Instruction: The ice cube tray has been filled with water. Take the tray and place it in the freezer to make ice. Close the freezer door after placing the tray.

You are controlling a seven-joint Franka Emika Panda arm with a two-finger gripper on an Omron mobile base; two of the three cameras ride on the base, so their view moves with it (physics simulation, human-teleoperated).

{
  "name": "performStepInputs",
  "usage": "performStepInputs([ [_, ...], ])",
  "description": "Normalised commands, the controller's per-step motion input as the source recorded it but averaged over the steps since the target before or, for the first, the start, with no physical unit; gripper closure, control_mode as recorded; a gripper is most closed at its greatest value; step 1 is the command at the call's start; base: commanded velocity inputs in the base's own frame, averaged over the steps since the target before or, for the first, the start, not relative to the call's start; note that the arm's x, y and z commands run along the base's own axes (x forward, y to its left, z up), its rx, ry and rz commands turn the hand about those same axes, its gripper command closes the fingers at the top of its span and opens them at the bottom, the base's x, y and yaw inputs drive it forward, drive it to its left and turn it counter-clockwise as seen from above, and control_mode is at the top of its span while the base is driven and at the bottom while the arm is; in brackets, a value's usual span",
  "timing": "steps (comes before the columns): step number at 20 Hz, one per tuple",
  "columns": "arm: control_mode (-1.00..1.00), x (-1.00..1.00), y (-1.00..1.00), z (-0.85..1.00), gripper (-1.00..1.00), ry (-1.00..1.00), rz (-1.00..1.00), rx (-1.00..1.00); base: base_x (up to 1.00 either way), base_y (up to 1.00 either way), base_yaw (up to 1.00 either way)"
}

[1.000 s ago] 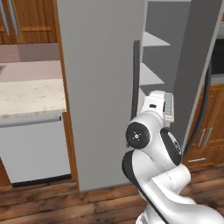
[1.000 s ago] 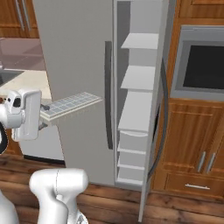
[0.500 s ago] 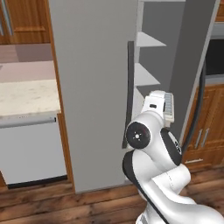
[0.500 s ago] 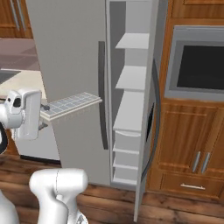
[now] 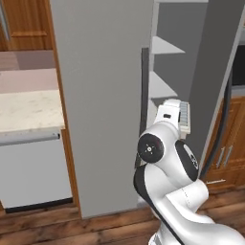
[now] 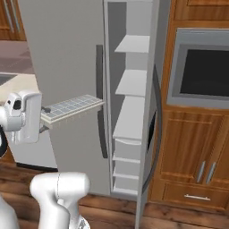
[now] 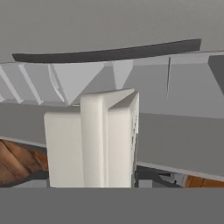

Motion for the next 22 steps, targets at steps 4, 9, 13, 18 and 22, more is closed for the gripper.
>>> performStepInputs([
  [4, 1.00, 0.00, 0.00, 0.00, 1.00, 0.00, 0.00, 0.00, 0.45, -0.34, 0.00],
  [9, 1.00, 0.00, 0.00, 0.00, 1.00, 0.00, 0.00, 0.00, 0.48, -0.36, 0.00],
  [13, 1.00, 0.00, 0.00, 0.00, 1.00, 0.00, 0.00, 0.00, 0.51, -0.31, 0.00],
  [18, 1.00, 0.00, 0.00, 0.00, 1.00, 0.00, 0.00, 0.00, 0.51, -0.27, 0.00],
  [22, 1.00, 0.00, 0.00, 0.00, 1.00, 0.00, 0.00, 0.00, 0.44, -0.26, 0.00],
])
